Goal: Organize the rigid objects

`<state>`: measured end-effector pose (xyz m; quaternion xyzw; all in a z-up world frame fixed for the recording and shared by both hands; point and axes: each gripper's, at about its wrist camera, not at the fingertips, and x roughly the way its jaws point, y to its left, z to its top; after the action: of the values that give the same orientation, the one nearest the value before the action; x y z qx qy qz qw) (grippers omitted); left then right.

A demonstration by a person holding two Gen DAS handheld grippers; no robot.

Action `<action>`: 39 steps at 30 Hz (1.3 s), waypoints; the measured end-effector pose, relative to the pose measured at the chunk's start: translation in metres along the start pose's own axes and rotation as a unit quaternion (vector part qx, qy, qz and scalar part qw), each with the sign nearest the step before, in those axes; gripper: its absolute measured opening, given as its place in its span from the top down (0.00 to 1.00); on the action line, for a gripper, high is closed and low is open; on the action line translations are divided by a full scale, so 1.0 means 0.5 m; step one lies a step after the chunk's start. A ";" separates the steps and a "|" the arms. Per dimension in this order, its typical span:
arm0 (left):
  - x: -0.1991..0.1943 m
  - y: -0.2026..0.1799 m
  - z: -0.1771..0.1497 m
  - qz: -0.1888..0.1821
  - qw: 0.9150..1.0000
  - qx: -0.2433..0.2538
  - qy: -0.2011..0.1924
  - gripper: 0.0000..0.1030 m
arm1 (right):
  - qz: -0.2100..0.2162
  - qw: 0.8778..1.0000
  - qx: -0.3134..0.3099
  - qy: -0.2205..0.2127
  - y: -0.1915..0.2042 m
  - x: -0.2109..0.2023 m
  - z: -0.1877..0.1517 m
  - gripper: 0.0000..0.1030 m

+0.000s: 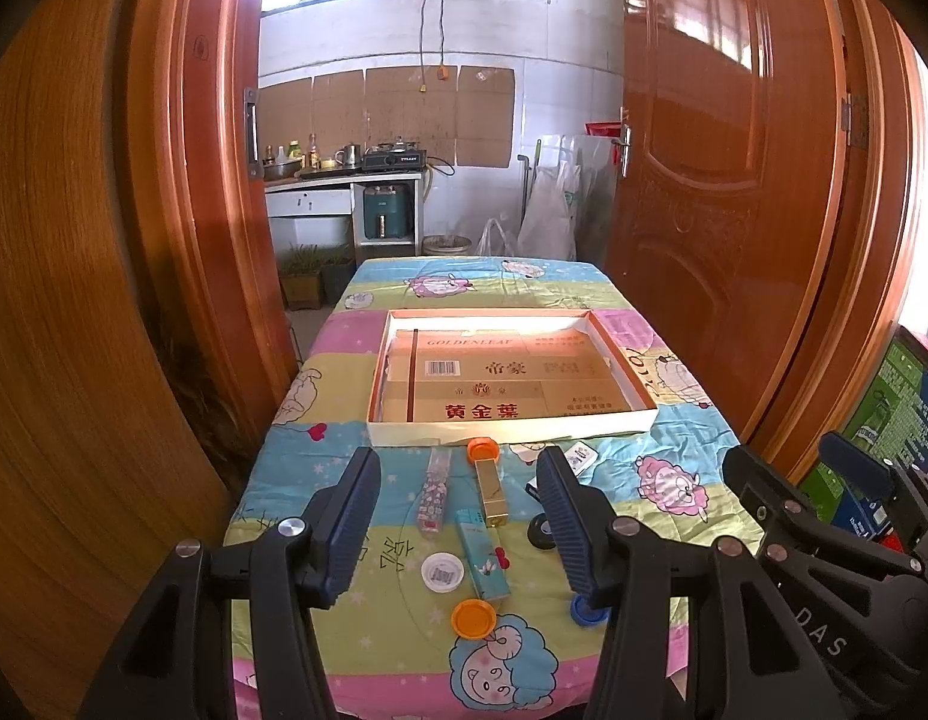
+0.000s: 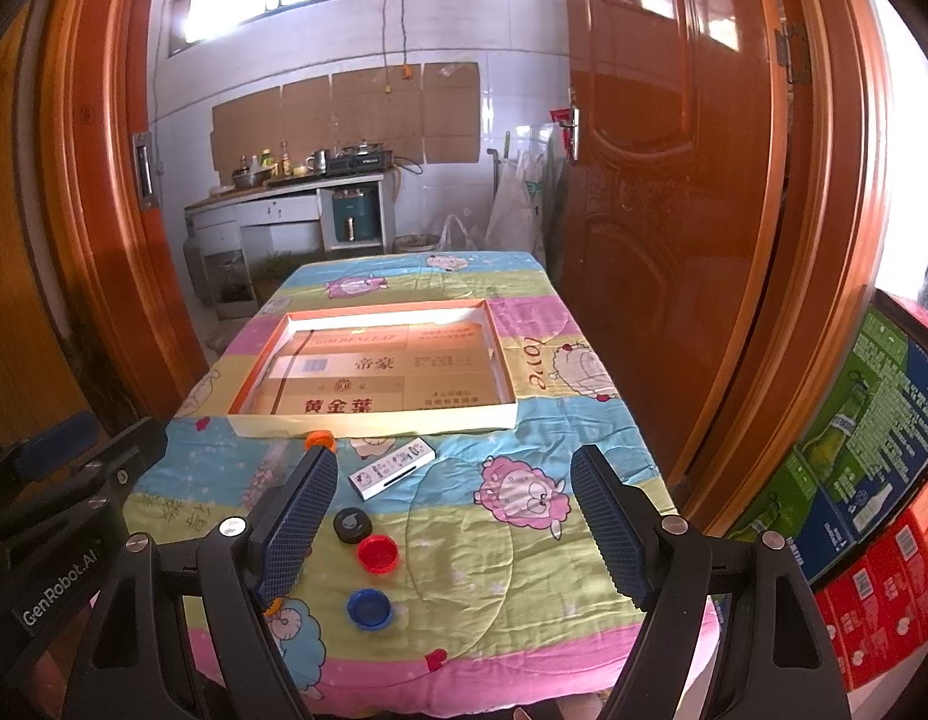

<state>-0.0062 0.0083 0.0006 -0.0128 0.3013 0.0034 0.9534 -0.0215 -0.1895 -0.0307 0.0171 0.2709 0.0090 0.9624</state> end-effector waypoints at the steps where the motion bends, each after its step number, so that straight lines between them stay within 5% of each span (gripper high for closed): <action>1: 0.000 -0.001 0.000 0.001 1.000 0.000 0.000 0.47 | 0.000 1.000 0.000 0.000 0.001 0.000 0.000 0.21; 26: 0.014 0.029 -0.002 0.004 1.000 -0.007 0.005 0.47 | 0.003 1.000 -0.001 0.005 -0.002 0.010 -0.006 0.21; 33: 0.066 0.128 -0.020 0.031 0.999 -0.035 0.019 0.47 | 0.021 0.999 0.007 0.028 -0.018 0.055 -0.046 0.21; 39: 0.129 0.143 -0.088 -0.003 0.999 -0.015 0.044 0.47 | 0.034 0.998 -0.014 0.056 -0.001 0.108 -0.121 0.21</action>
<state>0.0203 0.0785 -0.0743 -0.0285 0.3425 0.0041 0.9391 -0.0069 -0.1870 -0.1107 0.0124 0.3230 0.0464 0.9452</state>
